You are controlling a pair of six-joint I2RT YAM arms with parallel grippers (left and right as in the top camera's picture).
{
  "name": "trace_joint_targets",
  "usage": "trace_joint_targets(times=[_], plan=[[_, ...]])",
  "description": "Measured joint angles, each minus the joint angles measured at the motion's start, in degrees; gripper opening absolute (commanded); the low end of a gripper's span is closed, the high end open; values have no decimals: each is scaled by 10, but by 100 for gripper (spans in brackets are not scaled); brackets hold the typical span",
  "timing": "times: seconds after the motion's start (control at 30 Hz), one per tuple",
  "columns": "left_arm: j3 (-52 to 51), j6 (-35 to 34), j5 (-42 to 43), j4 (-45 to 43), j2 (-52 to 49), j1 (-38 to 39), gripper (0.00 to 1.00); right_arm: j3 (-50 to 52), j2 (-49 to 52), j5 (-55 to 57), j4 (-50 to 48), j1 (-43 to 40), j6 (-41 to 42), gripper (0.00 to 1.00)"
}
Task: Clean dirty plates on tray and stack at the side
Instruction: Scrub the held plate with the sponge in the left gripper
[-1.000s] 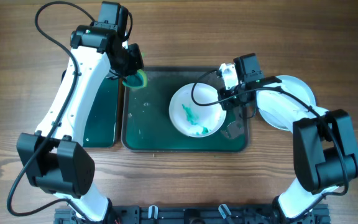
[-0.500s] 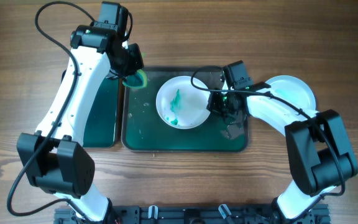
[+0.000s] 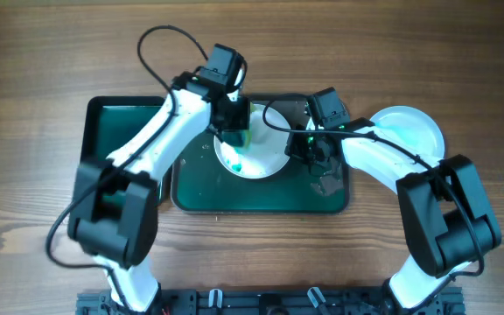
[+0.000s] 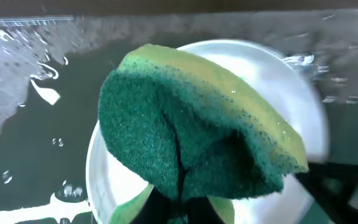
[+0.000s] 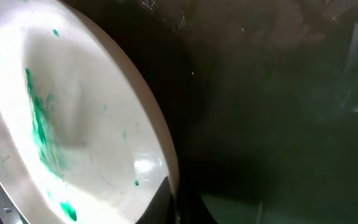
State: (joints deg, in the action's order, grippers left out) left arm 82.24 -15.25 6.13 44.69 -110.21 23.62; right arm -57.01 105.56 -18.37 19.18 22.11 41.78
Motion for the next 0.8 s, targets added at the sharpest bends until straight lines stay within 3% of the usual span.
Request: trace_joint_targets(times=[0.37,0.43,0.5,0.6,0.8], plan=[[19,8,-10,3,-99,8,4,1,0,4,0,0,0,4],[22,40,38,-1,-103,13,4,2,0,9,0,-2,-3,4],[23,87,144,-7,-113,30,4,3,0,15,3,-3,-9,4],[22,106,219,-32,-126,59,4,3,0,16,3,-3,-10,4],[19,13,158,-85,-125,62,4,3,1,26,-13,-3,-10,4]])
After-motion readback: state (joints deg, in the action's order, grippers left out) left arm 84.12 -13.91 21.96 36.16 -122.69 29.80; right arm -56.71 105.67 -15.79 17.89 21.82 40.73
